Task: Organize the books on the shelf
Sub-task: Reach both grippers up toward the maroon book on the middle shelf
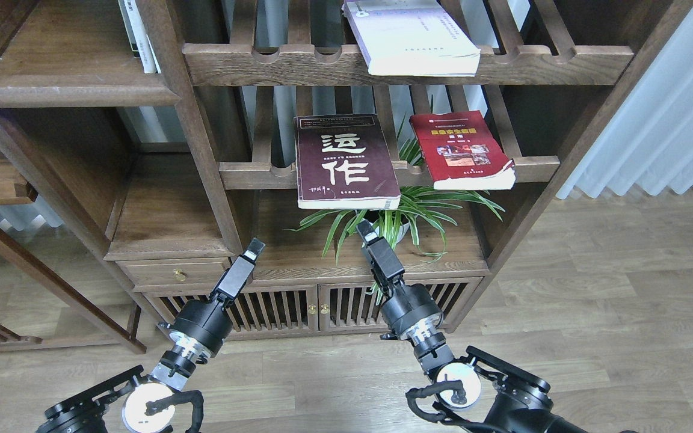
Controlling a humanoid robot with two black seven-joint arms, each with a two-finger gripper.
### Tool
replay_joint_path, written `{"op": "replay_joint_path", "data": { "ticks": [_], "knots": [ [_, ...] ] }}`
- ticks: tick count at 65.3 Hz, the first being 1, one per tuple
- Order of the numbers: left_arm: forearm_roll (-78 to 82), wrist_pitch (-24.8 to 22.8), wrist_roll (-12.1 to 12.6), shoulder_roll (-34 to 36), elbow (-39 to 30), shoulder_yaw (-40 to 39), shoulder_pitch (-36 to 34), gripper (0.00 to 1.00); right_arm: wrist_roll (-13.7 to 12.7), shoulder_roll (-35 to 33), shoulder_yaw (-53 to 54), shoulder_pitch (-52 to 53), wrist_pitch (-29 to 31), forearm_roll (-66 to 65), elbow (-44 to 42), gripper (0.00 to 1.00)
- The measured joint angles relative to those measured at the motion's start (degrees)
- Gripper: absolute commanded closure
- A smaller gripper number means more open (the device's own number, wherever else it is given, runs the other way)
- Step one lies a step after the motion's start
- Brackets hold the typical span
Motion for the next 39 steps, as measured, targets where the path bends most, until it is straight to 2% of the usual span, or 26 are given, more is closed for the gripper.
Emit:
{"op": "replay_joint_path", "data": {
  "ticks": [39],
  "knots": [
    [0.5,0.0,0.0,1.3,-1.3,-6.4,0.6,0.00,0.0,0.0,1.6,1.9,0.0,1.2,-1.1,0.01]
  ]
}}
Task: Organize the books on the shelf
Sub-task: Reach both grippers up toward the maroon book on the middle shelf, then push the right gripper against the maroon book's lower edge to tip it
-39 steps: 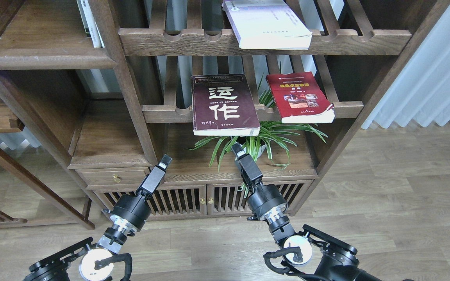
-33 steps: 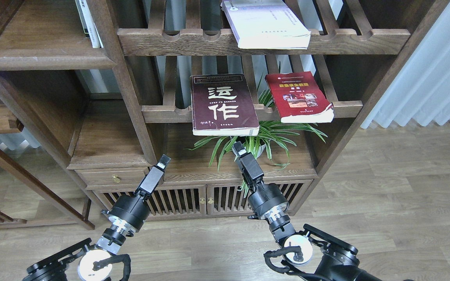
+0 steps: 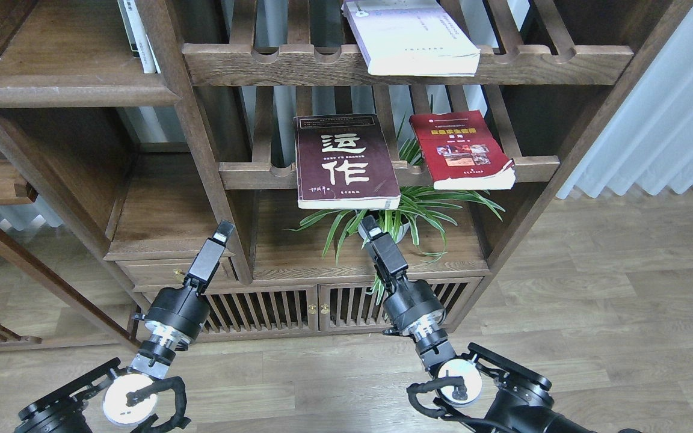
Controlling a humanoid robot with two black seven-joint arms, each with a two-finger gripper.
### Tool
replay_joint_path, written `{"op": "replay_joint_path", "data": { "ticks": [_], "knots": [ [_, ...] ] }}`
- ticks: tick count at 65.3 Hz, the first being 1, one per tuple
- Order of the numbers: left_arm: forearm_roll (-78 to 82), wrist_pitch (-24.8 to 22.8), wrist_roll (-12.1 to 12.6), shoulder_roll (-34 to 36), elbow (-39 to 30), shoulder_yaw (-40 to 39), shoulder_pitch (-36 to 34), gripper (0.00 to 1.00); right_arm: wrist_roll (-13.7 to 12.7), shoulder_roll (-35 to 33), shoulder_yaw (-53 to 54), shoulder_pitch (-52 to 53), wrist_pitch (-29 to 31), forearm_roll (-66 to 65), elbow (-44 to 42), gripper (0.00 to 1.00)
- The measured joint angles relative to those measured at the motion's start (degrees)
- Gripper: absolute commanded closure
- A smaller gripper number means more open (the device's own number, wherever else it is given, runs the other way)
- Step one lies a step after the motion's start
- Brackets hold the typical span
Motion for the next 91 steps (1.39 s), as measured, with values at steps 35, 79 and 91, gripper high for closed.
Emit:
{"op": "replay_joint_path", "data": {
  "ticks": [35,79,91],
  "knots": [
    [0.8,0.0,0.0,-0.9,0.4,-0.2,-0.2,0.00,-0.4,0.0,0.0,3.3,-7.9,3.3,0.0,0.01],
    [0.9,0.0,0.0,-2.1,1.3,0.0,-1.1,0.00,-5.9,0.0,-0.2,10.7,-21.4,9.7,-1.3,0.13],
    [0.9,0.0,0.0,-2.1,1.4,0.1,-1.2,0.00,-6.4,0.0,-0.1,12.0,-21.6,9.9,-1.5,0.16]
  ]
}}
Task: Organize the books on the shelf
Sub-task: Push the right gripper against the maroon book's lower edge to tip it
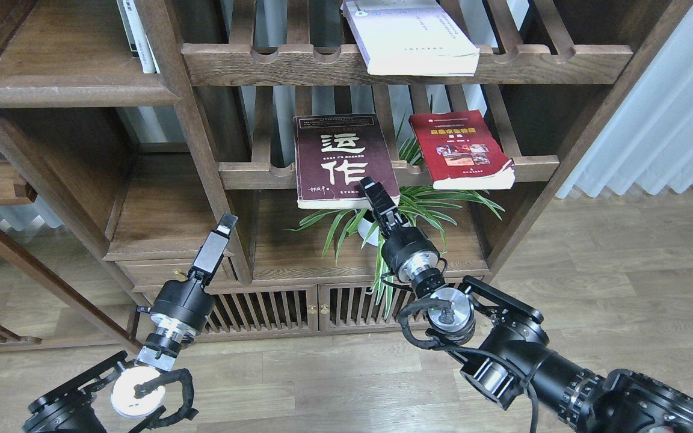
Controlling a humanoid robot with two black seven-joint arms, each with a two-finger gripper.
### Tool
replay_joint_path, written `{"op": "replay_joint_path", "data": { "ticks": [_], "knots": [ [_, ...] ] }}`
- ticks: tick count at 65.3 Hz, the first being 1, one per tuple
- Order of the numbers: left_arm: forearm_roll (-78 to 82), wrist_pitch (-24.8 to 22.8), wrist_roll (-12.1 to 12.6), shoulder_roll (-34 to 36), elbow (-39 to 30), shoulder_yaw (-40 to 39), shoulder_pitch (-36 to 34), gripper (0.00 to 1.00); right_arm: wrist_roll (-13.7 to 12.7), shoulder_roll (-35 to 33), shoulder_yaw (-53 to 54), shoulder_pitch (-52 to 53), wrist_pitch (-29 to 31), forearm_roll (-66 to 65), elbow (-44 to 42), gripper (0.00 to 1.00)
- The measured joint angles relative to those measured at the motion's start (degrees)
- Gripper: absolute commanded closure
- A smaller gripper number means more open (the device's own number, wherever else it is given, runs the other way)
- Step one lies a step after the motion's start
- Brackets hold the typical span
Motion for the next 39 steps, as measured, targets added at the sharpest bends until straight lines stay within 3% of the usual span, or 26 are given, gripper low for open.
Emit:
{"op": "replay_joint_path", "data": {
  "ticks": [4,5,13,19,26,33,39],
  "knots": [
    [0.0,0.0,0.0,0.0,0.0,0.0,0.0,0.00,-0.2,0.0,0.0,0.2,-0.2,0.0,-0.4,0.19],
    [0.0,0.0,0.0,-0.1,0.0,0.0,0.1,0.00,-0.3,0.0,0.0,0.2,-0.3,0.0,-0.4,0.25],
    [0.0,0.0,0.0,-0.1,0.0,0.1,0.1,0.00,-0.6,0.0,0.1,0.3,-0.5,0.1,-0.9,0.31],
    [0.0,0.0,0.0,-0.1,0.0,0.2,0.1,0.00,-0.6,0.0,0.1,0.3,-0.5,0.2,-0.9,0.50],
    [0.0,0.0,0.0,-0.1,0.0,0.3,0.2,0.00,-0.6,0.0,0.3,0.3,-0.1,0.3,-0.9,0.64],
    [0.0,0.0,0.0,-0.1,0.0,0.3,0.2,0.00,-0.5,0.0,0.4,0.3,0.1,0.9,-1.0,0.93],
    [0.0,0.0,0.0,-0.1,0.0,0.3,0.2,0.00,-0.2,0.0,0.4,0.2,1.1,1.7,-1.1,0.96]
  ]
}}
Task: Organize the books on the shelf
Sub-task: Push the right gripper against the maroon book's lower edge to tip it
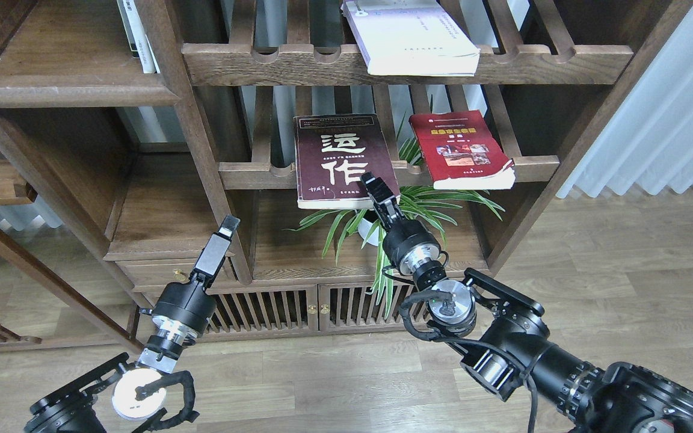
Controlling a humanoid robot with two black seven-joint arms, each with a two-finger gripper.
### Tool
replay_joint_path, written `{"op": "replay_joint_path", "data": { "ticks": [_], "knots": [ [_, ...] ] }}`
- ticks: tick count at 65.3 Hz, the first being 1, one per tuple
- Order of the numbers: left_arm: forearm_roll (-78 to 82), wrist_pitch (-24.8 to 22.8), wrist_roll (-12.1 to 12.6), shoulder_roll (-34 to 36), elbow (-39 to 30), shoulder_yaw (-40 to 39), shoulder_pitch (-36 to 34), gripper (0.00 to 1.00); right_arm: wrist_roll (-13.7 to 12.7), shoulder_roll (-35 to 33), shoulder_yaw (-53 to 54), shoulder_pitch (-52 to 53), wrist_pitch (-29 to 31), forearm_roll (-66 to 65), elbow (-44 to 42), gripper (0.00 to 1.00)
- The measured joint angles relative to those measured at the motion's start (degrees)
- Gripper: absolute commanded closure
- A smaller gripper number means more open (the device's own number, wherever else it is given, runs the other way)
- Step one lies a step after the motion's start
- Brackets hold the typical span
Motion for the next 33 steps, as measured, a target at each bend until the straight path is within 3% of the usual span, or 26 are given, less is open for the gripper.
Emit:
{"op": "replay_joint_path", "data": {
  "ticks": [16,33],
  "knots": [
    [-0.4,0.0,0.0,0.0,0.1,0.0,0.3,0.01,0.1,0.0,0.0,-1.5,6.3,0.5,-1.5,0.97],
    [-2.9,0.0,0.0,0.1,1.2,-1.2,0.2,0.01,-0.6,0.0,1.6,-7.8,19.5,0.3,-2.1,0.97]
  ]
}}
